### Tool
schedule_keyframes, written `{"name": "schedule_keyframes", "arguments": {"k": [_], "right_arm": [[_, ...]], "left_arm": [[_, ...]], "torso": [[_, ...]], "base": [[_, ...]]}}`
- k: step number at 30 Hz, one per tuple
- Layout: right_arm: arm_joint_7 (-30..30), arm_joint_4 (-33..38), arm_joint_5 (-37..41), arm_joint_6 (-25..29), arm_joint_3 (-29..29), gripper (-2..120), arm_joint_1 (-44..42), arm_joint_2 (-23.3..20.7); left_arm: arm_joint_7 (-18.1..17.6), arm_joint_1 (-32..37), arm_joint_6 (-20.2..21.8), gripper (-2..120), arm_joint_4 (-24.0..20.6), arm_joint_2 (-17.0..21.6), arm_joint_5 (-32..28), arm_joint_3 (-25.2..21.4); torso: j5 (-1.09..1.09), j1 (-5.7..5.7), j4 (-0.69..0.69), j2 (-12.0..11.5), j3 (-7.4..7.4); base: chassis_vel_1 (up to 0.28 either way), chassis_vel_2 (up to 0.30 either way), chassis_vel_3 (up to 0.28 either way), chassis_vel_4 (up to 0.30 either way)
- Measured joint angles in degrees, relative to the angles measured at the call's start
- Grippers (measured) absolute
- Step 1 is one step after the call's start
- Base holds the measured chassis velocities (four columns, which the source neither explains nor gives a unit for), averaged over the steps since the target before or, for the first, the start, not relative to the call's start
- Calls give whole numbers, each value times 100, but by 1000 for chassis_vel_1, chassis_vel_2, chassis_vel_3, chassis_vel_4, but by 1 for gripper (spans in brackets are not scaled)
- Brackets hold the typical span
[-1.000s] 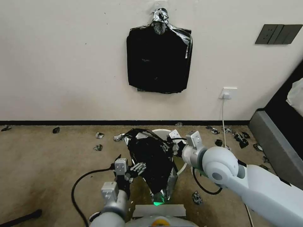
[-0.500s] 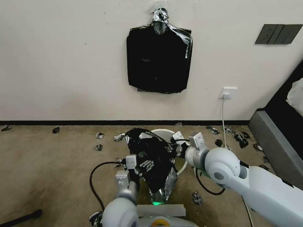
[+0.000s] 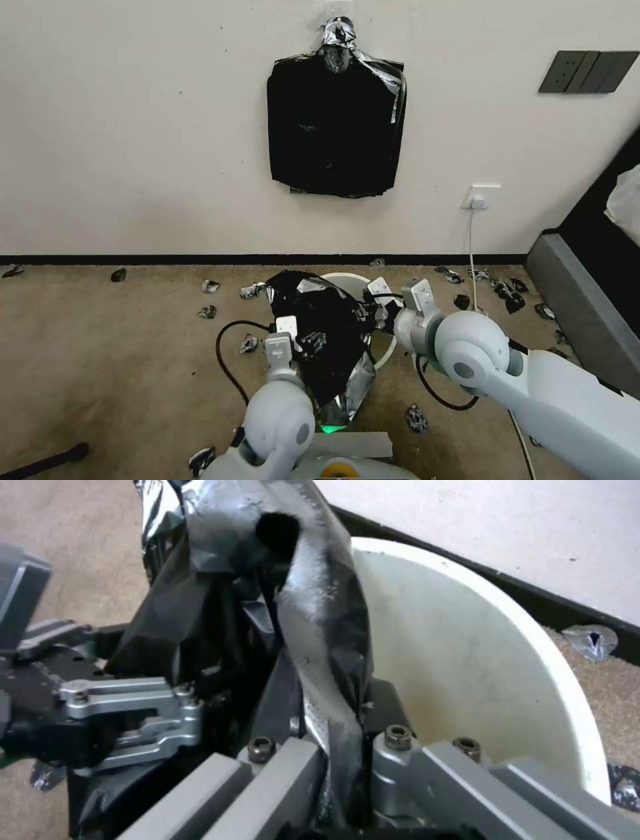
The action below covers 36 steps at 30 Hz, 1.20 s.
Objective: Place a trash bag onto the trash bin.
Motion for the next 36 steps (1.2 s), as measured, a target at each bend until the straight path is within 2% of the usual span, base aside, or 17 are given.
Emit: {"name": "schedule_keyframes", "arguments": {"k": [2,3,6,7,10,11,14,16,19,21,32,36], "right_arm": [[-2,0,-1,10,4,0,-1,-1],[-2,0,-1,10,4,0,-1,-1],[-6,-5,-5,57,34,0,-5,-22],[-6,-5,-5,57,34,0,-5,-22],[-26,-5,-13,98,77,0,-47,-45],[-26,-5,-13,98,77,0,-47,-45],[-49,-5,-49,124,95,0,-81,-53],[-51,-5,-55,127,96,0,-84,-53],[-62,-5,-107,150,100,0,-119,-42],[-62,-5,-120,156,108,0,-135,-41],[-68,42,-196,266,221,0,-264,-56],[-237,173,-790,863,338,0,-226,-67]], "left_arm": [[-84,-112,34,70,59,-19,-182,45],[-84,-112,34,70,59,-19,-182,45],[-224,-232,58,54,137,-63,-360,111],[-224,-232,58,54,137,-63,-360,111],[-344,-263,68,40,180,-102,-471,102],[-344,-263,68,40,180,-102,-471,102],[-449,-275,68,26,187,-100,-607,66],[-460,-277,68,23,188,-99,-623,60],[-571,-294,67,8,188,-94,-819,12],[-613,-298,64,5,186,-93,-898,-11],[-667,-268,27,5,140,8,-1074,-122],[-126,-58,-119,5,-155,364,-854,-232]], "torso": [[0,0,0,0,0],[0,0,0,0,0],[1,0,1,0,0],[1,0,1,0,0],[2,0,1,0,-1],[2,0,1,0,-1],[0,0,1,0,-1],[0,0,1,0,-1],[-1,0,0,0,-1],[-2,0,0,0,-1],[-3,0,-1,0,-1],[0,0,-1,0,1]], "base": [[0,0,0,0],[0,0,0,0],[0,0,0,0],[0,0,0,0],[0,0,0,0],[0,0,0,0],[0,0,0,0],[0,0,0,0],[0,0,0,0],[0,0,0,0],[0,0,0,0],[0,0,0,0]]}}
